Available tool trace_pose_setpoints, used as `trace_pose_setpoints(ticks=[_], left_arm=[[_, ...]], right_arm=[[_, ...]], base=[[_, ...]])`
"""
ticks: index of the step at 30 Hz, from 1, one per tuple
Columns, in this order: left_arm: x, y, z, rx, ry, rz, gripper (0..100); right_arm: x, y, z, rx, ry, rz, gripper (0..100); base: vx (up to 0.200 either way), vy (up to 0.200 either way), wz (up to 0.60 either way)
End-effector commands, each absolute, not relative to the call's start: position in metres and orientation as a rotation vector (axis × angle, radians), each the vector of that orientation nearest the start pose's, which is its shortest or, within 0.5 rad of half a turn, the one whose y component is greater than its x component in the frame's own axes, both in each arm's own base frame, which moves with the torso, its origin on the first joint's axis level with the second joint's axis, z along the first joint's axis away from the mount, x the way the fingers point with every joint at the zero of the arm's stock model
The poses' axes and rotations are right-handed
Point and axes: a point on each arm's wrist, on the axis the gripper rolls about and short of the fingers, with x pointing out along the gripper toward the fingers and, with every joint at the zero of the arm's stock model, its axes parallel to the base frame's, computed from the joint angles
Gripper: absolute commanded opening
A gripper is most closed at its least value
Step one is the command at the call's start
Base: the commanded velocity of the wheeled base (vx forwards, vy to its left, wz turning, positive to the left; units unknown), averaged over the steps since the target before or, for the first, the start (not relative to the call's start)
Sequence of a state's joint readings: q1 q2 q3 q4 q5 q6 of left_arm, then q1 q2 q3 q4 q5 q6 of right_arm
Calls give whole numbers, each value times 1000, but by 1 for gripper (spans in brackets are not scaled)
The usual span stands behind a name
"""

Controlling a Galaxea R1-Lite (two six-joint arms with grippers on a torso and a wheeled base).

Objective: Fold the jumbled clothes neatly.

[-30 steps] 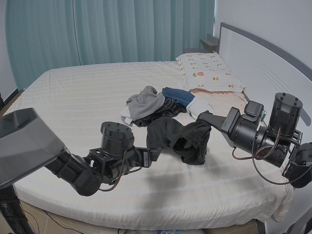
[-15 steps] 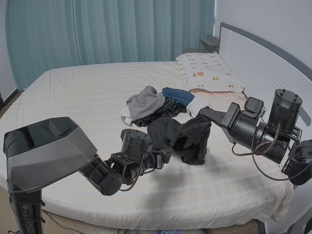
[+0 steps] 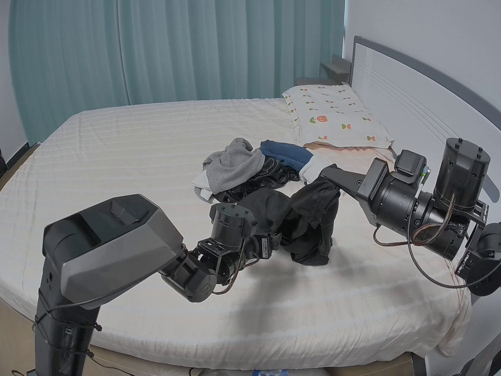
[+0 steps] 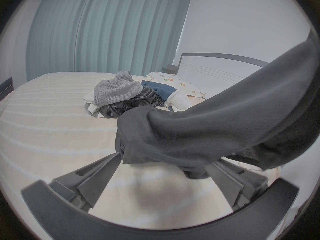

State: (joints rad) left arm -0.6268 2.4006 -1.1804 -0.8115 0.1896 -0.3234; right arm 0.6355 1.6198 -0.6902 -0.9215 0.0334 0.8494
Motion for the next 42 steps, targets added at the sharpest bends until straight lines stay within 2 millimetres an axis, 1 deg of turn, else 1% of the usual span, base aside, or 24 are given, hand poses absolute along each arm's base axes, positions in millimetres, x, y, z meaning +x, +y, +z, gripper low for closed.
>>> trace_pose_setpoints(ticks=[1,2,4,6,7,8,9,15,17,21,23,26,27,28,29,32,33,34,37,38,39,40,41,42], left_arm=[[384,-267,-9,-139,445,-318,100],[386,-269,-11,-140,440,-314,100],[397,-273,-18,-150,420,-298,100],[407,-274,-22,-153,396,-265,100],[407,-274,-22,-153,396,-265,100],[414,-275,-29,-155,385,-244,100],[416,-275,-31,-157,381,-240,100],[425,-275,-43,-162,374,-226,100],[429,-274,-47,-164,366,-210,100],[442,-274,-49,-182,326,-184,100],[445,-273,-48,-187,322,-178,100],[445,-272,-50,-189,346,-170,100],[445,-272,-49,-192,346,-168,0],[443,-271,-49,-210,352,-160,0],[443,-270,-48,-215,354,-157,0],[435,-259,-29,-225,358,-107,0],[435,-259,-29,-225,358,-107,0],[423,-248,-17,-215,387,-93,0],[403,-234,6,-208,408,-85,0],[400,-231,12,-214,408,-83,0],[392,-227,27,-238,401,-83,0],[389,-226,34,-252,395,-82,0],[377,-223,53,-287,386,-88,0],[370,-221,64,-301,386,-91,0]], right_arm=[[220,156,221,829,229,642,0],[218,154,223,831,227,650,0],[214,149,231,834,206,682,0],[216,142,236,838,182,676,0],[216,142,236,838,182,676,0],[221,137,241,841,159,663,0],[224,134,243,845,146,654,0],[240,119,254,848,89,629,0],[242,115,255,850,83,630,0],[245,113,253,850,91,622,0],[249,115,245,847,118,608,0],[258,116,234,845,149,582,0],[259,116,233,845,151,579,0],[264,114,228,843,165,561,0],[265,115,226,843,169,557,0],[272,116,215,838,201,529,0],[272,116,215,838,201,529,0],[276,116,207,834,221,512,0],[281,114,203,833,231,501,0],[281,114,201,832,237,498,0],[282,116,199,831,247,497,0],[283,116,198,829,250,496,0],[284,120,193,828,268,493,0],[286,121,189,827,279,491,0]], base=[[0,0,0],[0,0,0],[0,0,0],[0,0,0],[0,0,0],[0,0,0],[0,0,0],[0,0,0],[0,0,0],[0,0,0],[0,0,0],[0,0,0],[0,0,0],[0,0,0],[0,0,0],[0,0,0],[0,0,0],[0,0,0],[0,0,0],[0,0,0],[0,0,0],[0,0,0],[0,0,0],[0,0,0]])
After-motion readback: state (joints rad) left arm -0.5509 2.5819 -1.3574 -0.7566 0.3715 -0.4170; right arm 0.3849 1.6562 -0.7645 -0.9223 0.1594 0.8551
